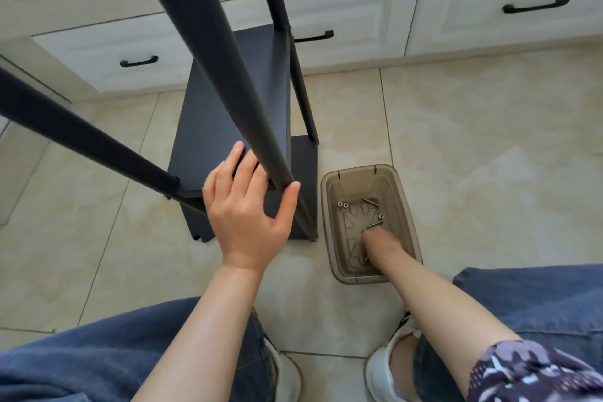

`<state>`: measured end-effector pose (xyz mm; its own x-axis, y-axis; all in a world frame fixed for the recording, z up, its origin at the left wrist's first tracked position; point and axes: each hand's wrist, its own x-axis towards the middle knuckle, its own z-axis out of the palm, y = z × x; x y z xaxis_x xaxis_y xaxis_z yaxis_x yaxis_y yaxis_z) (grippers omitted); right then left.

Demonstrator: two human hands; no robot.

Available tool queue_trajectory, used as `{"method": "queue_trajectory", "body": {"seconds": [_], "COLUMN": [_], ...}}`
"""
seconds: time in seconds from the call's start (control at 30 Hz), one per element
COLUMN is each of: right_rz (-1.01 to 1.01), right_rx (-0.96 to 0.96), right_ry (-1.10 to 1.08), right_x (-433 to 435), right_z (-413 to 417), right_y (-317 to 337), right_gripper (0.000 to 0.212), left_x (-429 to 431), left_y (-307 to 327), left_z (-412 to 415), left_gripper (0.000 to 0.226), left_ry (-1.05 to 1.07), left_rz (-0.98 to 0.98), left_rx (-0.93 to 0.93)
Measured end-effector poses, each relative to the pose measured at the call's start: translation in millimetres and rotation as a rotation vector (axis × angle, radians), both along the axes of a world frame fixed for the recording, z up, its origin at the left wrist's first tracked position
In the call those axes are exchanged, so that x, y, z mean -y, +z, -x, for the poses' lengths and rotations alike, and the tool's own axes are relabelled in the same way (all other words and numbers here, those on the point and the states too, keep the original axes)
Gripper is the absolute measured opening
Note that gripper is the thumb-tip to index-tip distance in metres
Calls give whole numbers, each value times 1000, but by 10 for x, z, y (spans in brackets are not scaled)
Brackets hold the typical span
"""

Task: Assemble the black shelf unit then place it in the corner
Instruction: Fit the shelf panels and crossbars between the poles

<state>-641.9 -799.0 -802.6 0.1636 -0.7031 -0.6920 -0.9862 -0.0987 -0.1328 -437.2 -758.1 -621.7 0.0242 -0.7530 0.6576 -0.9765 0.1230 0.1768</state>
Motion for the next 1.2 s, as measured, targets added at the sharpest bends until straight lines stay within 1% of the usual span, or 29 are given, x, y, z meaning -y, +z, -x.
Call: {"method": "queue_trajectory", "body": {"seconds": [0.27, 0.67, 0.87, 1.03, 1.13, 1.2], "right_rz": [101, 217, 207, 158, 127, 114], "right_rx": [-74, -128, -127, -125, -82, -16], "right_ry": [65, 63, 92, 102, 37, -62], "right_x": [10, 12, 22, 41, 24, 14], "right_z": [-21, -22, -22, -32, -19, 1], "right_y": [11, -48, -66, -63, -53, -37], "right_gripper": [42, 41, 40, 39, 39, 33], "left_x": [1, -3, 2, 7, 6, 3], "left_y": [-7, 15, 16, 17, 26, 40], "left_z": [17, 31, 38, 46, 47, 44], "left_gripper": [43, 42, 42, 44, 44, 46], "left_ry": [6, 21, 26, 27, 24, 18], "left_rz": [5, -9, -13, -19, -32, -48], "left_rx": [-4, -22, -28, -36, -32, -21]}}
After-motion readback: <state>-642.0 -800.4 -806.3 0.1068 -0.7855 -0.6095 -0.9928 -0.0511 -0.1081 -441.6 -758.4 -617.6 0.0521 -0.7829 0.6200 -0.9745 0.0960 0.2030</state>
